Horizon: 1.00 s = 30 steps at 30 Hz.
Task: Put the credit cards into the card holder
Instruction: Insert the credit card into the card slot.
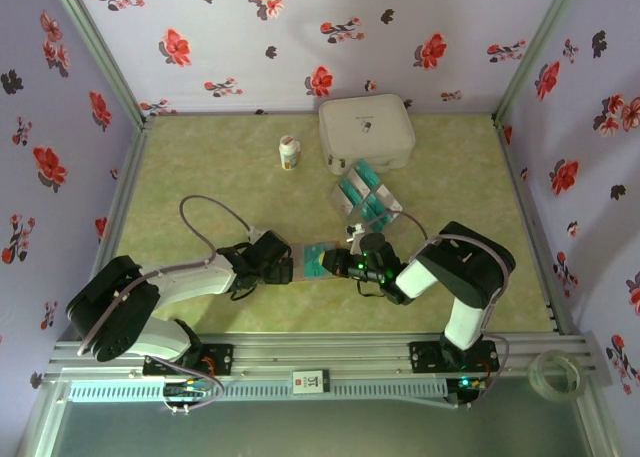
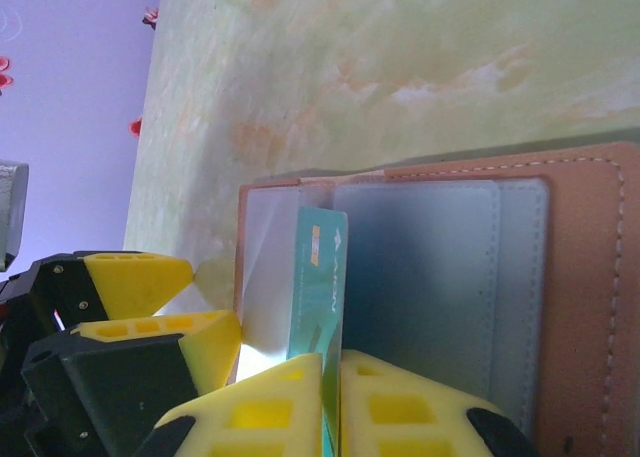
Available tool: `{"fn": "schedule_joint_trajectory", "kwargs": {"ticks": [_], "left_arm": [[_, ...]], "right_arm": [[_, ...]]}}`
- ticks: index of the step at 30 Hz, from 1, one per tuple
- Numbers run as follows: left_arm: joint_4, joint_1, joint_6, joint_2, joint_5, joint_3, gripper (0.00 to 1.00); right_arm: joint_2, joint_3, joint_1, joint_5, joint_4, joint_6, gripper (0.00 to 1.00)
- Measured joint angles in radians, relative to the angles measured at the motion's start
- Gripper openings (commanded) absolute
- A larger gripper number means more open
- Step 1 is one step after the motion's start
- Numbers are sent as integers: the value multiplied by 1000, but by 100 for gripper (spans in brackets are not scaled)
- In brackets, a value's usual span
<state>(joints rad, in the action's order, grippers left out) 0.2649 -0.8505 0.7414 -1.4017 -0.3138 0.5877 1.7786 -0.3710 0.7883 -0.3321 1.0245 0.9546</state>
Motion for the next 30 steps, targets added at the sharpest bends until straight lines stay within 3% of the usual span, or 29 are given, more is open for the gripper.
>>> {"fn": "schedule_joint_trajectory", "kwargs": {"ticks": [30], "left_arm": [[-3, 0, 0, 0, -1, -2, 100]], "right_arm": [[42, -4, -32, -55, 58, 27, 10]]}}
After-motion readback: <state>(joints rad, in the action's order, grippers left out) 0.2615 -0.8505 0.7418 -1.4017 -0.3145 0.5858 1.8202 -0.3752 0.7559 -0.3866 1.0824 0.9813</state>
